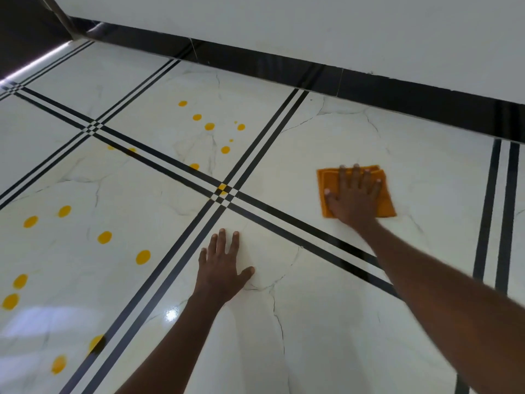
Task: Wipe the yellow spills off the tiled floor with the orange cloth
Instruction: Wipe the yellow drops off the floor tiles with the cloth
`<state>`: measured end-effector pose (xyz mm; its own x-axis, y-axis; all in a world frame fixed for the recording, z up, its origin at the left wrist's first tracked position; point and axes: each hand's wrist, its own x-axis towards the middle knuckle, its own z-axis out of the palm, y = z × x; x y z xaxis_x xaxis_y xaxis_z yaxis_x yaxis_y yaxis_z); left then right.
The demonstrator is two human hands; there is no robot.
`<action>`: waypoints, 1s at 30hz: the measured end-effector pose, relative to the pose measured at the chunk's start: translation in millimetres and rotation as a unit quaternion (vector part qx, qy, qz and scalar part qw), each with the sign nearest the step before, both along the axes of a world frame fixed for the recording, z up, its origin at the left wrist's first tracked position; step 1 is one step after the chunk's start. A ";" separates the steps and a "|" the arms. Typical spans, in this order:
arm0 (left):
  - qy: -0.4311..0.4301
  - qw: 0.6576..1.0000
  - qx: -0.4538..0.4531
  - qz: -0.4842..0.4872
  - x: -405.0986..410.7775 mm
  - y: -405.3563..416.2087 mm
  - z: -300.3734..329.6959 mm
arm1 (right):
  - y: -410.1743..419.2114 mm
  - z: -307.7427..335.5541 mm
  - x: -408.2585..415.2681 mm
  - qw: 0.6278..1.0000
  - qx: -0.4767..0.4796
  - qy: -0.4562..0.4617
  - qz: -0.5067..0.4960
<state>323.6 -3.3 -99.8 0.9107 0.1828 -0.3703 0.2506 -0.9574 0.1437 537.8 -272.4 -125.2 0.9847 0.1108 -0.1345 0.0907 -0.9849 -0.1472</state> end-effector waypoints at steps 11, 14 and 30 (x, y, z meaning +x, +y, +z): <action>0.015 0.998 -0.048 0.027 -45.0 42.3 14.0 | 2.2 -8.5 -96.5 0.970 -0.006 -0.024 0.242; 0.073 0.996 -0.056 0.014 -60.8 45.1 23.6 | -13.3 -7.1 -39.2 0.988 -0.032 -0.006 0.153; 0.061 0.998 0.012 0.015 -102.2 81.0 15.8 | 126.5 -9.5 -115.6 0.932 0.012 -0.015 0.362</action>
